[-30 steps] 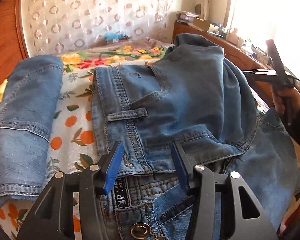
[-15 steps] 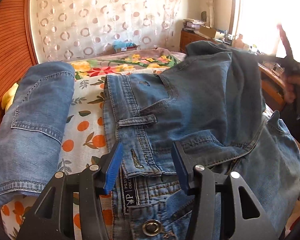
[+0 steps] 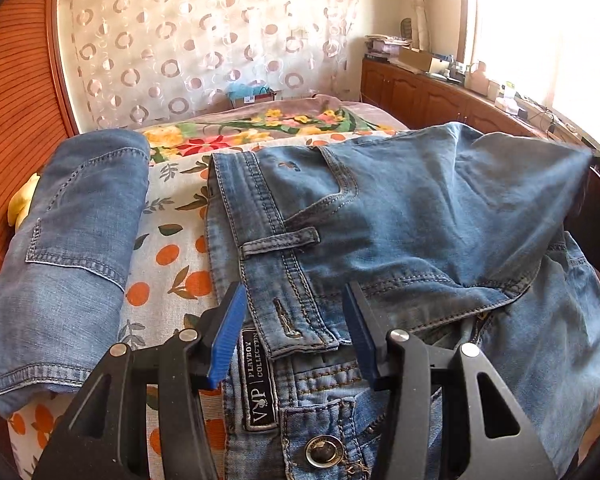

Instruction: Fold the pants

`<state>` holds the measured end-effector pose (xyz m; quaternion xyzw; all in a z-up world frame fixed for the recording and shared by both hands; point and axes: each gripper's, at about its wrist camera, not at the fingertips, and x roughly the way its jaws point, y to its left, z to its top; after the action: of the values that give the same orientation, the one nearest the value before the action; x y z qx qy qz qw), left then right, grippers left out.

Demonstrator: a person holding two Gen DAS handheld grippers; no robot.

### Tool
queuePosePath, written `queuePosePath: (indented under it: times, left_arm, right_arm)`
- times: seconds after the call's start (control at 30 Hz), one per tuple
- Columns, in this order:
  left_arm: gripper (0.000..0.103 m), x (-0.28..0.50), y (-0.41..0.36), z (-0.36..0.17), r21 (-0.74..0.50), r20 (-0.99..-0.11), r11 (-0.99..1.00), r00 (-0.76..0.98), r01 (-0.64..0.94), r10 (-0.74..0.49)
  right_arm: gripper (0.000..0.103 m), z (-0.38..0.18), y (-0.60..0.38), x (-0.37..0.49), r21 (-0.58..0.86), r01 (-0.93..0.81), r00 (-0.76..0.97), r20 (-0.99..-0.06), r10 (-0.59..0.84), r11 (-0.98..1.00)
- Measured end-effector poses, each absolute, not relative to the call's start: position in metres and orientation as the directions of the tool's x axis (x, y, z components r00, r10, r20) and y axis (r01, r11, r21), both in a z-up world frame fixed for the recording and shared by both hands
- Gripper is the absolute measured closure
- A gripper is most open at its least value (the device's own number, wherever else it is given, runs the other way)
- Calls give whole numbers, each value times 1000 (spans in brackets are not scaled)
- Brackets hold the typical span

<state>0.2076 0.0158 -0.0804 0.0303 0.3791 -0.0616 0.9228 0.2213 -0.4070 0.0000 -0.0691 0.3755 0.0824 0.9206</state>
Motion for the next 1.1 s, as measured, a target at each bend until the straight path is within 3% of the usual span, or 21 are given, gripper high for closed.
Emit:
queuePosePath:
  times: [0.2,0.5,0.67,0.97,1.1]
  left_arm:
    - [52,214,16,-83,9,-715,991,694,133,-86]
    - [52,217,14,-86,19,-728,991,681,131,-76]
    - [52,217,9,-82,26,-725,987,683,161,-92]
    - [52,254,19,-54,37,-721,978,684,206,-117]
    - [52,291,27,-58,17,-754,982,648,190,-112]
  right_arm:
    - [87,-12,-423,208,-60,-197,669,-738,89,979]
    - [77,6,-413,199,11,-177,741,-657,140,984]
    - [77,-27,-388,210,70,-238,739,-634,227,969]
    - [76,-90,-338,249,65,-334,671,-685,286,940]
    - [67,-101,-336,260,52,-334,651,-710,271,941]
